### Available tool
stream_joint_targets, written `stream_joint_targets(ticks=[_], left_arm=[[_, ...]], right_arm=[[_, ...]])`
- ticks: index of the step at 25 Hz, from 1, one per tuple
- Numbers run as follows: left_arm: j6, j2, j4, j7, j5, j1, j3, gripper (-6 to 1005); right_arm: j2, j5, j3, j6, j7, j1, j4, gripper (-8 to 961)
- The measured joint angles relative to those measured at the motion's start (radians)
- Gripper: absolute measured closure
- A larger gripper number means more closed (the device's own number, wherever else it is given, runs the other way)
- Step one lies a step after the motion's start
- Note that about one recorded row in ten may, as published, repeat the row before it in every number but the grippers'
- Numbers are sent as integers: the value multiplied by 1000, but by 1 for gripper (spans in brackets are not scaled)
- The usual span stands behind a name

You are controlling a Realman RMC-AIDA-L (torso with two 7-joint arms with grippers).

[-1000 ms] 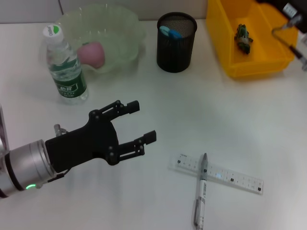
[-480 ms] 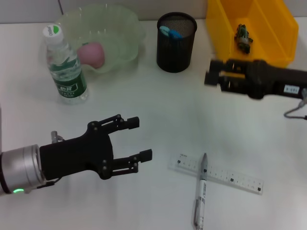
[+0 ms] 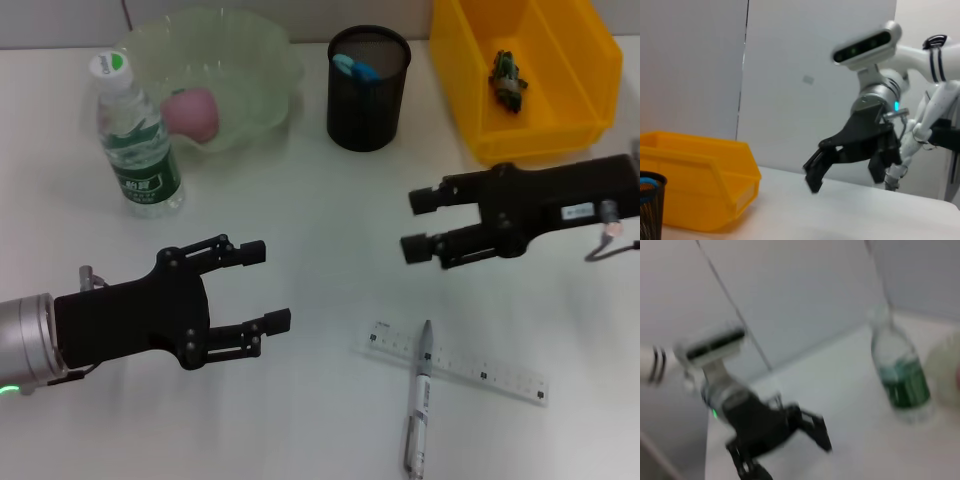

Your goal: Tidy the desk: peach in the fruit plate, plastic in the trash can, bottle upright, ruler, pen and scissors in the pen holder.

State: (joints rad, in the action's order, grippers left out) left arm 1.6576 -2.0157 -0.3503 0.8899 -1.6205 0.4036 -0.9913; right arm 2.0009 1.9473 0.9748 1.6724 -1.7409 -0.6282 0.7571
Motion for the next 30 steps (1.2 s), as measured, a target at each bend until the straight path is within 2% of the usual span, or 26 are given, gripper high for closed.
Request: stream_joint_targets(ticks=[1, 4, 5, 6, 10, 14, 20, 21, 25, 29, 30], left_arm=[[0, 0, 0, 0, 0, 0, 0, 197], [2, 3, -16, 21, -34, 4, 0, 197], [1, 2, -27, 33, -52, 5, 2, 197], [1, 2, -27, 33, -52, 5, 2, 197], [-3, -1, -35, 42, -60, 7, 9, 197], [-6, -3, -36, 42, -61, 7, 11, 197], [-28, -5, -38, 42, -59, 10, 14, 197], [-31, -5, -38, 42, -58, 12, 14, 197], [-46, -6, -38, 42, -58, 14, 14, 197], [-48, -6, -38, 43, -57, 15, 15, 197], [-53, -6, -38, 44, -57, 16, 16, 197]], right_arm=[[0, 0, 0, 0, 0, 0, 0, 186], [19, 158, 0, 0, -83, -81, 27, 162], [35, 259, 0, 3, -128, -134, 34, 154], [35, 259, 0, 3, -128, -134, 34, 147], [74, 467, 17, 2, -196, -249, 33, 132], [78, 503, 88, -3, -216, -284, 25, 133], [84, 498, 267, -24, -236, -300, 47, 132], [84, 498, 267, -24, -236, -300, 47, 132], [88, 472, 380, -56, -244, -285, 82, 132], [89, 461, 432, -82, -254, -271, 107, 132], [89, 449, 477, -110, -265, -262, 121, 132]])
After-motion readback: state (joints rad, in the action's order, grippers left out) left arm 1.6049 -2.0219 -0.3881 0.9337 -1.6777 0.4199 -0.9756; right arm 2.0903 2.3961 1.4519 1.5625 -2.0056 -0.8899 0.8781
